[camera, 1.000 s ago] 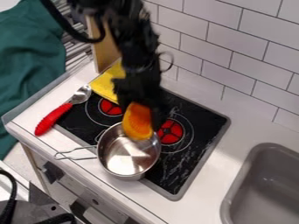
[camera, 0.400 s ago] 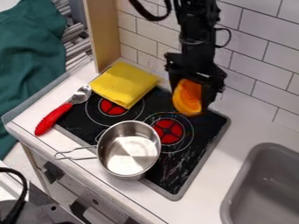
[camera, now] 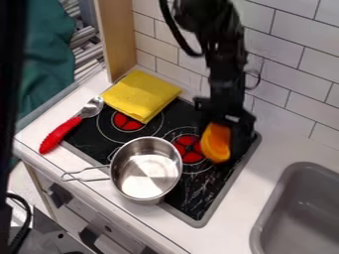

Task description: Move the orange from the silver pot to the right corner of the stove

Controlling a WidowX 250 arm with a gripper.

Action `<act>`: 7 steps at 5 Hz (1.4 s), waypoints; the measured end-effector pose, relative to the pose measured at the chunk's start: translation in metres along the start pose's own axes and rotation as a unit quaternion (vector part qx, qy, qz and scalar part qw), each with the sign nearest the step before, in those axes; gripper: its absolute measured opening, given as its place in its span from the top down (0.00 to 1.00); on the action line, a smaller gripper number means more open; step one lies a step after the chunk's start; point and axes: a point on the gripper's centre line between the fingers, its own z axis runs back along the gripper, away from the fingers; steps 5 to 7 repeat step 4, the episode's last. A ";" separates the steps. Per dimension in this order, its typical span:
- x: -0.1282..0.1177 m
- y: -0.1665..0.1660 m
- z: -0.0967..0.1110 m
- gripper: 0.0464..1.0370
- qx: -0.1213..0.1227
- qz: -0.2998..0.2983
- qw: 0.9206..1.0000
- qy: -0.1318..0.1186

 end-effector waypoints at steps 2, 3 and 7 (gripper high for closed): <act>0.018 0.003 -0.003 0.03 -0.030 -0.011 0.999 -0.035; 0.003 0.001 0.003 0.04 -0.027 -0.023 0.999 -0.031; -0.008 -0.011 0.035 0.04 -0.007 -0.042 0.997 -0.065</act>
